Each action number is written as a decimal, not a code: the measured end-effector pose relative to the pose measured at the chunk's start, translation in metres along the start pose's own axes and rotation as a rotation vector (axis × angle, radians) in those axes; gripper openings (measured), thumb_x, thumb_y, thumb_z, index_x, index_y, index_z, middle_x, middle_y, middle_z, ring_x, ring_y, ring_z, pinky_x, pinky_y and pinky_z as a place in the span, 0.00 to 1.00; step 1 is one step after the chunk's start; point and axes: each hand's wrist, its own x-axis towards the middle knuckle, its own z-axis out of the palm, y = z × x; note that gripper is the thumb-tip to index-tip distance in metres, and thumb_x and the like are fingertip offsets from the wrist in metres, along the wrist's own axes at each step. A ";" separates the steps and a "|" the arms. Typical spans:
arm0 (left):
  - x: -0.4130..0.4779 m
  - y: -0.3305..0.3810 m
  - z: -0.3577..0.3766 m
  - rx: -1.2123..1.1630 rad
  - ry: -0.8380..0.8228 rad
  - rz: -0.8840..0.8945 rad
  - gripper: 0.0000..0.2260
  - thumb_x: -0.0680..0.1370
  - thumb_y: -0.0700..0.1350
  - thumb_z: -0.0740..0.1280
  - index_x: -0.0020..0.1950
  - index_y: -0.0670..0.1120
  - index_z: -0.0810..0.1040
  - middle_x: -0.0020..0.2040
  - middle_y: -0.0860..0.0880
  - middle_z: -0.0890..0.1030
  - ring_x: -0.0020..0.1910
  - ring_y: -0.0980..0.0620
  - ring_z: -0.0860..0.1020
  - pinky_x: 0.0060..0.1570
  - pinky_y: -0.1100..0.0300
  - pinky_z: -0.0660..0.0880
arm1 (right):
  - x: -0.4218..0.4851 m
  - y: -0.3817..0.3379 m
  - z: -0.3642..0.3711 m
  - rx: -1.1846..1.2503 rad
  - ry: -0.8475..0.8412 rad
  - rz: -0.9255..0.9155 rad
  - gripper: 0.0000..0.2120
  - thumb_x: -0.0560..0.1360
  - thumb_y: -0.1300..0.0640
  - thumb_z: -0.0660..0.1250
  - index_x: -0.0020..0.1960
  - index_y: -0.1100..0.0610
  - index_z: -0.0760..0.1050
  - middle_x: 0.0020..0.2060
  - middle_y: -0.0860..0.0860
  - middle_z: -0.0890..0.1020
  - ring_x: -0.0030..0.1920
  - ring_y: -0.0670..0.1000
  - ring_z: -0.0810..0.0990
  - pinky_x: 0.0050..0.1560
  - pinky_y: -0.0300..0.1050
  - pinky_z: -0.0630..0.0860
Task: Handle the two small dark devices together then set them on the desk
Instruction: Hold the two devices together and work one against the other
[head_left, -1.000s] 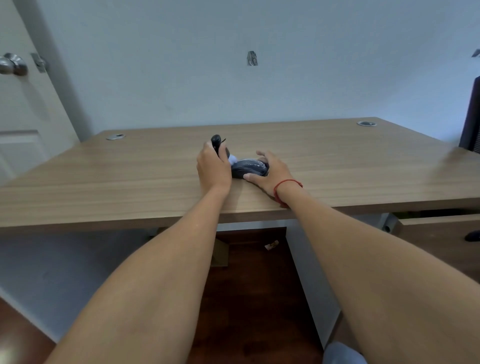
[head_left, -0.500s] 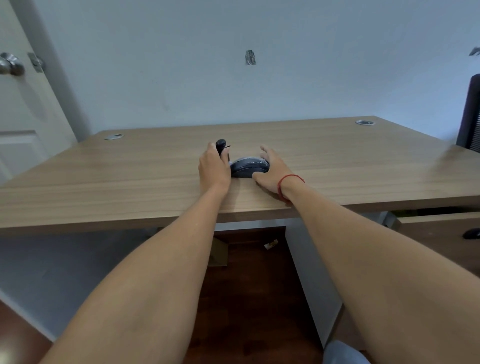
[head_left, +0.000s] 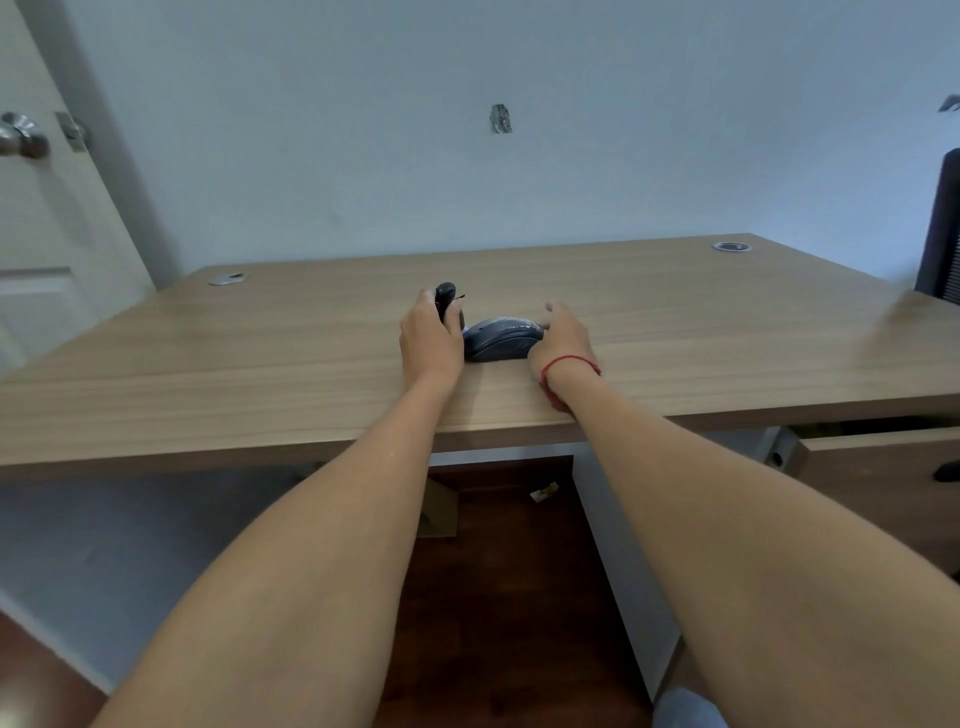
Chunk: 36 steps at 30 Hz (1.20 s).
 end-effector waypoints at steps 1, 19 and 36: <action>-0.001 0.000 0.000 0.004 -0.001 0.007 0.08 0.80 0.44 0.62 0.51 0.39 0.75 0.46 0.45 0.78 0.44 0.48 0.73 0.42 0.62 0.65 | 0.001 0.000 0.000 -0.038 0.043 0.020 0.24 0.76 0.68 0.57 0.71 0.55 0.66 0.63 0.54 0.79 0.62 0.57 0.77 0.53 0.47 0.70; -0.004 0.003 -0.001 -0.020 0.008 0.016 0.11 0.79 0.46 0.62 0.49 0.38 0.75 0.46 0.40 0.81 0.47 0.43 0.78 0.43 0.54 0.72 | -0.018 -0.004 -0.001 -0.272 -0.069 -0.063 0.50 0.55 0.21 0.65 0.65 0.55 0.71 0.59 0.51 0.79 0.60 0.55 0.77 0.62 0.54 0.75; -0.004 0.007 -0.007 -0.176 0.011 -0.017 0.09 0.75 0.48 0.68 0.43 0.42 0.77 0.37 0.48 0.81 0.42 0.46 0.81 0.45 0.56 0.77 | -0.008 0.001 0.000 -0.163 -0.094 -0.079 0.46 0.58 0.33 0.74 0.68 0.55 0.66 0.62 0.52 0.77 0.63 0.57 0.76 0.62 0.56 0.75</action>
